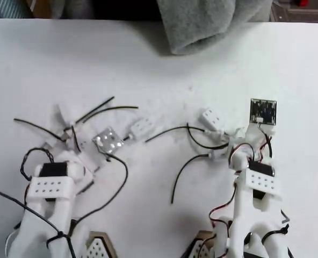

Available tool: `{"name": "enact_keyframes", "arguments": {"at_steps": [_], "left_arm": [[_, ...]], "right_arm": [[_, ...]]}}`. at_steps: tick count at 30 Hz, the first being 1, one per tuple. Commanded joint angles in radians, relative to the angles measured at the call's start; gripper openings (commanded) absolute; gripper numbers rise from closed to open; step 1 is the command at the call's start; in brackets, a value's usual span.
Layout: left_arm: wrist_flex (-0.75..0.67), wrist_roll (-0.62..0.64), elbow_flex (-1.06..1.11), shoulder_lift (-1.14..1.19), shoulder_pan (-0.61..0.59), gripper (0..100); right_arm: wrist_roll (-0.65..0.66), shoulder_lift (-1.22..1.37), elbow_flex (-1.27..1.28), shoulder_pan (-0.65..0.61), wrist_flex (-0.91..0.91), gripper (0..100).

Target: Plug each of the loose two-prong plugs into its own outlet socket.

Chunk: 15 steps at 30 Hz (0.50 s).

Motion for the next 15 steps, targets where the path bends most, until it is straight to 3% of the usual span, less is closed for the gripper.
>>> {"name": "enact_keyframes", "arguments": {"at_steps": [1, 7, 15], "left_arm": [[-0.051, 0.086, -0.003, -0.024, -0.012, 3], [-0.077, 0.135, -0.008, -0.025, 0.015, 3], [-0.08, 0.295, -0.02, -0.025, 0.283, 2]], "right_arm": [[0.003, -0.01, -0.002, 0.001, -0.01, 1.9], [0.003, -0.01, 0.008, 0.001, -0.018, 2.0], [0.002, -0.01, 0.008, 0.001, -0.028, 2.0]]}}
